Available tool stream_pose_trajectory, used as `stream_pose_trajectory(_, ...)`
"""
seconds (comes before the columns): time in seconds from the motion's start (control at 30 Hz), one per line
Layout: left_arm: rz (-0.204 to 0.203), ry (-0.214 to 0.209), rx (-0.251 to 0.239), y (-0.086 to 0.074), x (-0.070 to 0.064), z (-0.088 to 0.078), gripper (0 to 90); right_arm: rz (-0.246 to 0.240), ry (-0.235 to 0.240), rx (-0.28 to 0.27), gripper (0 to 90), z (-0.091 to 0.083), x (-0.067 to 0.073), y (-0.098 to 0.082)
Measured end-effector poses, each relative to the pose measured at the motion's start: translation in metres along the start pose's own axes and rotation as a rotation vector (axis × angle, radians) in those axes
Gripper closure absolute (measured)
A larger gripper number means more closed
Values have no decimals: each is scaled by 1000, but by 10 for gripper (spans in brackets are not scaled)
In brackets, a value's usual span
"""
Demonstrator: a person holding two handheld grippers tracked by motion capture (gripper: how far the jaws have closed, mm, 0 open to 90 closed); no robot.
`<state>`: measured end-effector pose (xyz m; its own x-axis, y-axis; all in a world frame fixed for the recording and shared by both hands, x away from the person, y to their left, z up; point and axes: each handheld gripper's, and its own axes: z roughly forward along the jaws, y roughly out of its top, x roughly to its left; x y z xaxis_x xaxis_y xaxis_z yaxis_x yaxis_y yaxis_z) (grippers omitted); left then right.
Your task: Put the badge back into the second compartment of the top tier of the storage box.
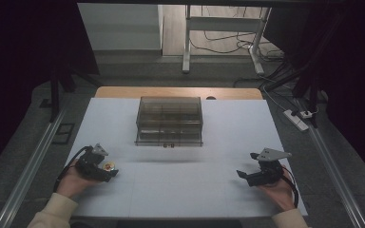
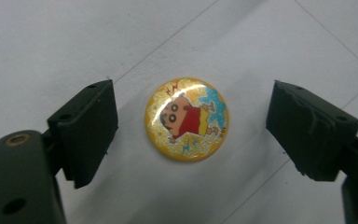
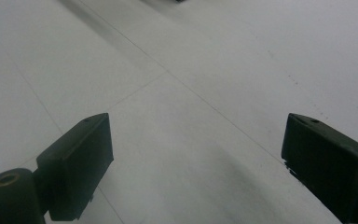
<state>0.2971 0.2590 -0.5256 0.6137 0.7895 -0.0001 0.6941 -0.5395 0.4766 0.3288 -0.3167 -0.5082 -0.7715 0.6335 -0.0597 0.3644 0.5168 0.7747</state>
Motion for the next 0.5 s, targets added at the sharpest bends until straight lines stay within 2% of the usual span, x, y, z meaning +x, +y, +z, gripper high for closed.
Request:
stream_pose_trajectory(0.33,-4,0,21,0,4,4,217,-1,-1,0,83,1,0,0)
stream_pose_trajectory(0.5,-5,-16,17,0,5,4,250,1,-1,0,83,1,0,0)
